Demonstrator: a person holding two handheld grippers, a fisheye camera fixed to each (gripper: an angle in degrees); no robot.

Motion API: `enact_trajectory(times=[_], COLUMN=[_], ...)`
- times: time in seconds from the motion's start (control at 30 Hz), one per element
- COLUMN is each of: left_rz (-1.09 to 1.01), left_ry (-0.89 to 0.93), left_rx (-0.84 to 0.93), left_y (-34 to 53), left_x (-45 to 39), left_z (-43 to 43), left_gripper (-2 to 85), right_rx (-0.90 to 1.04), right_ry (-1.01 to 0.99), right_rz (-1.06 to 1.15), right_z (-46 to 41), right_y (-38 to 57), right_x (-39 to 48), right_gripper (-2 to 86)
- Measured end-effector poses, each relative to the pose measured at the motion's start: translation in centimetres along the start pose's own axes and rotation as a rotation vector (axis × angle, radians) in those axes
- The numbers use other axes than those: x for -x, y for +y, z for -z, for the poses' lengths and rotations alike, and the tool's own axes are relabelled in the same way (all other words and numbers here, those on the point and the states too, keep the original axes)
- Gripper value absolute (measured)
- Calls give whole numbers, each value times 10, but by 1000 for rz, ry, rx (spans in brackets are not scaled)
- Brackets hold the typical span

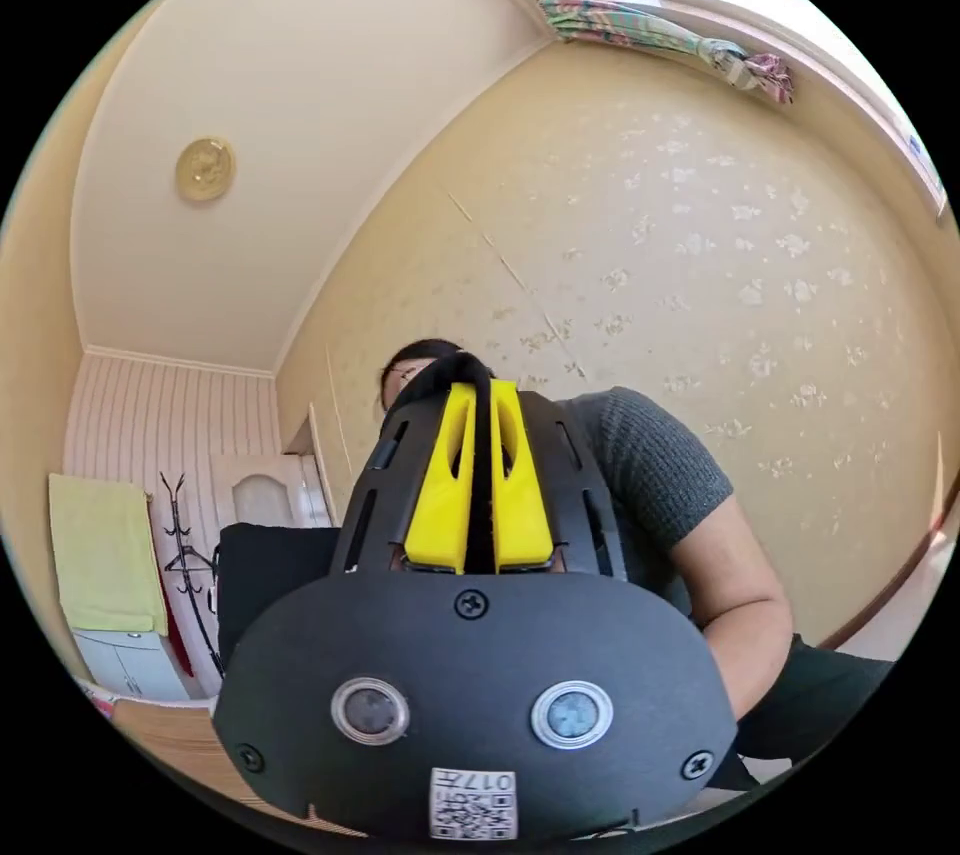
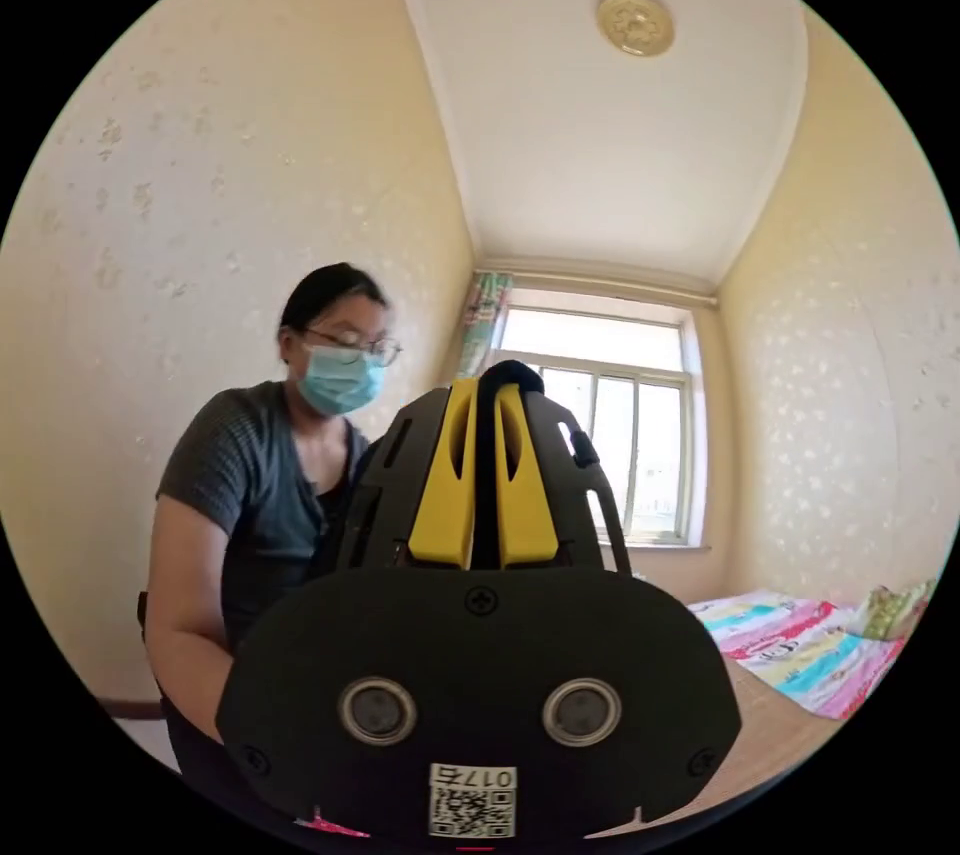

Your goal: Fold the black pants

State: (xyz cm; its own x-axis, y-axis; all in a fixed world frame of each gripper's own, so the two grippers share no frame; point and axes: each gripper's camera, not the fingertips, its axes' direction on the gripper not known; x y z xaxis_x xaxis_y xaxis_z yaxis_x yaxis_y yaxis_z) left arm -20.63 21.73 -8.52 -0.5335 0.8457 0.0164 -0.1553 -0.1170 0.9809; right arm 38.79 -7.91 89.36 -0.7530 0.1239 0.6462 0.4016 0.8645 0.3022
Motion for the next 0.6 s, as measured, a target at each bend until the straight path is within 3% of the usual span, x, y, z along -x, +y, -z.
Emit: enact_trajectory(times=[0.03,0.1,0.13,0.17,0.2,0.23,0.27,0.33,0.43,0.6], left_rz=[14,130,194,325,435,465,452,456,660,998], left_ry=[-55,-479,-644,-1024,-1414,-1576,-1765,-1822,-1787,-1839], left_rx=[6,13,14,28,23,0,-10,73,324,700], left_y=[-7,-31,-34,-34,-24,-15,6,47,160,417], left_x=[26,119,138,161,165,162,155,158,188,192], left_z=[20,123,152,204,241,255,274,300,350,415], left_gripper=[9,22,27,47,76,83,95,92,91,95], right_rx=[18,111,148,217,261,380,487,641,781,900], right_ry=[138,502,786,1105,1262,1516,1647,1626,1482,1411], right_rz=[-66,-174,-317,-423,-455,-466,-434,-433,-570,-939], right_z=[-1,-3,-2,-7,-11,-23,-35,-43,-31,4], right_y=[-22,-54,-68,-76,-78,-75,-63,-30,56,233], right_x=[-44,-103,-139,-164,-173,-189,-202,-219,-240,-253], right_gripper=[27,33,42,56,66,82,93,94,91,86])
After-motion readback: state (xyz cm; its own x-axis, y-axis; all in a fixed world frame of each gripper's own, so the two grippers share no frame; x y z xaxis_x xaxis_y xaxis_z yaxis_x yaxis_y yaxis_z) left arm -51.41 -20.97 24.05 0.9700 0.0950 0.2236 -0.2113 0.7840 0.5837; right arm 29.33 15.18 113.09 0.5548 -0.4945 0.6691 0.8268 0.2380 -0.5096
